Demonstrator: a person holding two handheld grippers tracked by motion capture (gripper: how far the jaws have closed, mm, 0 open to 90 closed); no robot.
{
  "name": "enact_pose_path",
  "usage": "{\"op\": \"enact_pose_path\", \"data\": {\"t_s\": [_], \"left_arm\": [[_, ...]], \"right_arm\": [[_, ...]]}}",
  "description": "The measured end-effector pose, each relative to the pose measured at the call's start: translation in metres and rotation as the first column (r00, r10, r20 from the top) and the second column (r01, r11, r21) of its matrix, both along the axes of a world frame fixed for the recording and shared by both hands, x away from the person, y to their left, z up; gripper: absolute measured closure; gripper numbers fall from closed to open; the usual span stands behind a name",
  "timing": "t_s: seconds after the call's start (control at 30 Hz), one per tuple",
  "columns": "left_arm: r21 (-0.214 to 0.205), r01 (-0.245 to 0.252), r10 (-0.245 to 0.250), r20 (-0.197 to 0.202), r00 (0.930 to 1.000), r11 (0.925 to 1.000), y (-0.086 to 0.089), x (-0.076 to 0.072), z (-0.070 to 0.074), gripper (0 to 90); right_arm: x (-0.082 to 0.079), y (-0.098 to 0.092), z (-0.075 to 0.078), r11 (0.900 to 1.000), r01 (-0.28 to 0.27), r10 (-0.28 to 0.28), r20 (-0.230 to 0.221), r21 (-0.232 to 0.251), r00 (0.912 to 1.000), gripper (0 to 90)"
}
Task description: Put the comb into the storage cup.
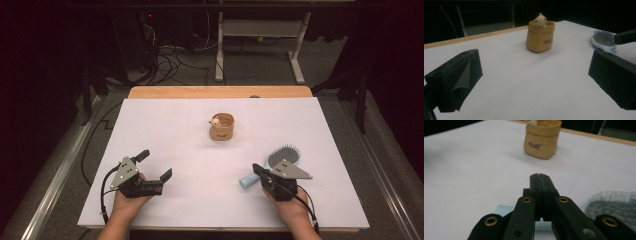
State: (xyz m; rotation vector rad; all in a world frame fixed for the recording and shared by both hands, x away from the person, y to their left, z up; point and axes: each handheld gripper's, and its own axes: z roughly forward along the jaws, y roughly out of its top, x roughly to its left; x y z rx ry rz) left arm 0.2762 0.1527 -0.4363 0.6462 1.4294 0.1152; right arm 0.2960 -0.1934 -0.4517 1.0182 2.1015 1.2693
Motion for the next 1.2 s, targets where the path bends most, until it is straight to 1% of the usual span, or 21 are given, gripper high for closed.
{"op": "enact_pose_path", "data": {"t_s": [0.03,0.07,0.1,0.2,0.23,0.3,0.33,0.37,0.4,0.43,0.57,0.6,0.63,0.77,0.9,0.93,1.1,1.17,1.2], "left_arm": [[-0.012,-0.004,0.004,-0.005,1.0,0.9999,0.001,0.0,0.0,0.1],[-0.012,-0.004,0.004,-0.005,1.0,0.9999,0.001,0.0,0.0,0.1],[-0.013,-0.007,0.007,-0.001,1.0,0.9999,0.001,0.0,0.001,0.1],[-0.026,-0.01,0.01,-0.003,0.9999,0.9996,0.001,-0.001,0.002,0.1],[-0.027,-0.005,0.005,0.005,1.0,0.9996,0.002,-0.002,0.003,0.1],[-0.026,-0.002,0.002,0.006,1.0,0.9997,0.003,-0.002,0.003,0.1],[-0.025,0.0,0.001,0.008,1.0,0.9997,0.003,-0.002,0.003,0.1],[-0.024,0.001,-0.001,0.008,1.0,0.9997,0.003,-0.002,0.003,0.1],[-0.017,0.002,-0.002,0.011,0.9999,0.9998,0.004,-0.001,0.002,0.1],[-0.023,0.001,-0.001,0.007,1.0,0.9997,0.004,-0.001,0.002,0.1],[-0.02,0.005,-0.005,0.011,0.9999,0.9998,0.004,-0.002,0.003,0.1],[-0.024,0.004,-0.004,0.009,1.0,0.9997,0.003,-0.002,0.003,0.1],[-0.031,0.002,-0.002,0.005,1.0,0.9995,0.003,-0.002,0.003,0.1],[-0.016,0.009,-0.008,0.013,0.9999,0.9998,0.003,-0.003,0.003,0.1],[-0.032,0.002,-0.002,0.006,1.0,0.9995,0.003,-0.003,0.004,0.1],[-0.034,-0.001,0.002,0.005,1.0,0.9994,0.003,-0.003,0.004,0.1],[-0.033,0.008,-0.007,0.013,0.9999,0.9994,0.003,-0.005,0.006,0.2],[-0.026,0.012,-0.011,0.019,0.9998,0.9996,0.003,-0.005,0.005,0.2],[-0.025,0.01,-0.009,0.019,0.9998,0.9996,0.003,-0.005,0.005,0.2]], "right_arm": [[0.002,0.007,-0.002,0.9998,-0.01,0.01,-0.013,-0.017,0.9999,90.0],[0.002,0.007,-0.002,0.9998,-0.01,0.01,-0.013,-0.017,0.9999,90.0],[0.006,0.02,-0.004,0.9989,-0.031,0.03,-0.042,-0.034,0.9987,90.0],[0.01,0.032,-0.004,0.998,-0.042,0.039,-0.073,-0.047,0.9966,90.0],[0.011,0.036,-0.004,0.9974,-0.043,0.039,-0.079,-0.058,0.9961,90.0],[0.012,0.042,-0.004,0.9957,-0.048,0.041,-0.091,-0.08,0.995,90.0],[0.012,0.042,-0.004,0.9957,-0.048,0.041,-0.091,-0.08,0.995,90.0],[0.013,0.044,-0.006,0.9941,-0.053,0.042,-0.106,-0.094,0.9935,90.0],[0.013,0.045,-0.007,0.9939,-0.049,0.038,-0.114,-0.099,0.9928,90.0],[0.013,0.046,-0.008,0.9929,-0.052,0.039,-0.119,-0.107,0.9921,90.0],[0.012,0.046,-0.011,0.9896,-0.047,0.028,-0.141,-0.136,0.9896,90.0],[0.012,0.046,-0.011,0.9896,-0.047,0.028,-0.141,-0.136,0.9896,90.0],[0.012,0.044,-0.012,0.9883,-0.053,0.031,-0.155,-0.143,0.9875,90.0],[0.009,0.04,-0.01,0.9873,-0.062,0.037,-0.171,-0.146,0.9847,90.0],[0.006,0.038,-0.007,0.9856,-0.076,0.047,-0.185,-0.151,0.9817,90.0],[0.004,0.036,-0.007,0.9838,-0.073,0.041,-0.188,-0.164,0.9812,90.0],[0.0,0.03,-0.006,0.983,-0.076,0.043,-0.196,-0.167,0.9796,90.0],[-0.005,0.024,-0.005,0.9795,-0.086,0.048,-0.202,-0.182,0.9783,90.0],[-0.008,0.023,-0.004,0.9793,-0.087,0.048,-0.207,-0.183,0.9771,90.0]]}}
